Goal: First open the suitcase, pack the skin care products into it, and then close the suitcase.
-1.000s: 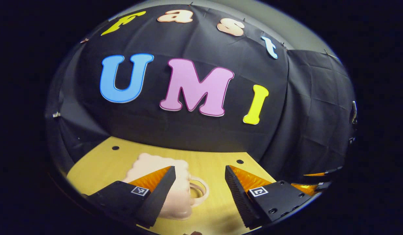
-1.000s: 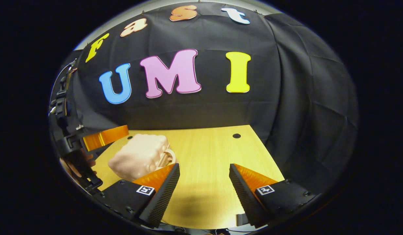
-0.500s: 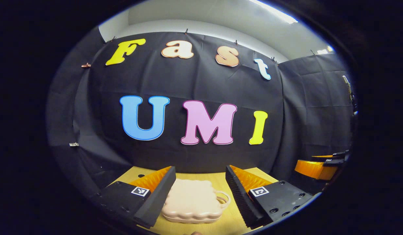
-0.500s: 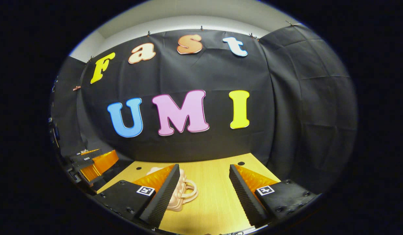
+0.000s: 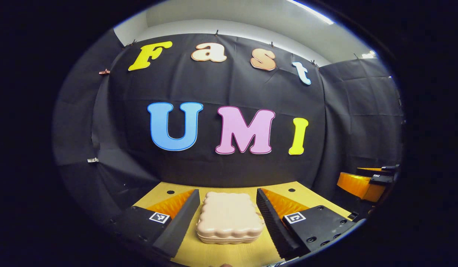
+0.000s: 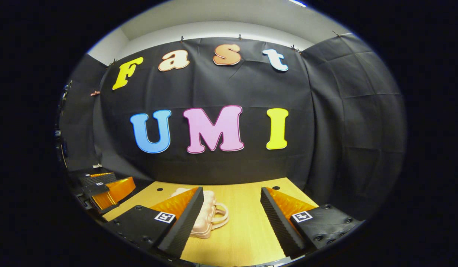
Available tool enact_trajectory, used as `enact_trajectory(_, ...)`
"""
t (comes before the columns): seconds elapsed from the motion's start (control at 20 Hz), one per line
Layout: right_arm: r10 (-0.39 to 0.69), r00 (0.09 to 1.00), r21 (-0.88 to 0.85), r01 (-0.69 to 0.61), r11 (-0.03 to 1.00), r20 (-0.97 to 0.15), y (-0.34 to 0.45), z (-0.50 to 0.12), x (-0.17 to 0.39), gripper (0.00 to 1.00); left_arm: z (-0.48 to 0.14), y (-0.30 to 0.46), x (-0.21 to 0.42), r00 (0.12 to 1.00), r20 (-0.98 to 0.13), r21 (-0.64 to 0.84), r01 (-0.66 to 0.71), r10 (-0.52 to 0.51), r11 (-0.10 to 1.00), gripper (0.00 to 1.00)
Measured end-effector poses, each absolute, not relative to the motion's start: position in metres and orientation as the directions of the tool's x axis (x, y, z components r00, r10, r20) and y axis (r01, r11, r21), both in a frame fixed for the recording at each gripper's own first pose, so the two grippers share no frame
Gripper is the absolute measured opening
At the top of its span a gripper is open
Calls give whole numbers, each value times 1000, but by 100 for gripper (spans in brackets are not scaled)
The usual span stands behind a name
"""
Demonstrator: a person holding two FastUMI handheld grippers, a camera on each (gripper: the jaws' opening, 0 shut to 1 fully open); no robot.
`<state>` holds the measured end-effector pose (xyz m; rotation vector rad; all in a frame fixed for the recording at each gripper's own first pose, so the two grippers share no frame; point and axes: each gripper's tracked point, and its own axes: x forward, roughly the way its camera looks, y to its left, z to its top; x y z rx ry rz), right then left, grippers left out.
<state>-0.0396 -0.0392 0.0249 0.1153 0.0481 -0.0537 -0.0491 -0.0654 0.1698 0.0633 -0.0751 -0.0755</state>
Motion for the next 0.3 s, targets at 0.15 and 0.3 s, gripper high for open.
enact_trajectory(0.15,-31,997,102,39,994,-77,-38,19,-32,98,170,-66,-52,996,55,85,72,-77,994,96)
enact_trajectory(0.3,2,995,95,8,995,-102,-32,18,-20,97,170,-64,-51,997,45,83,59,-63,995,96)
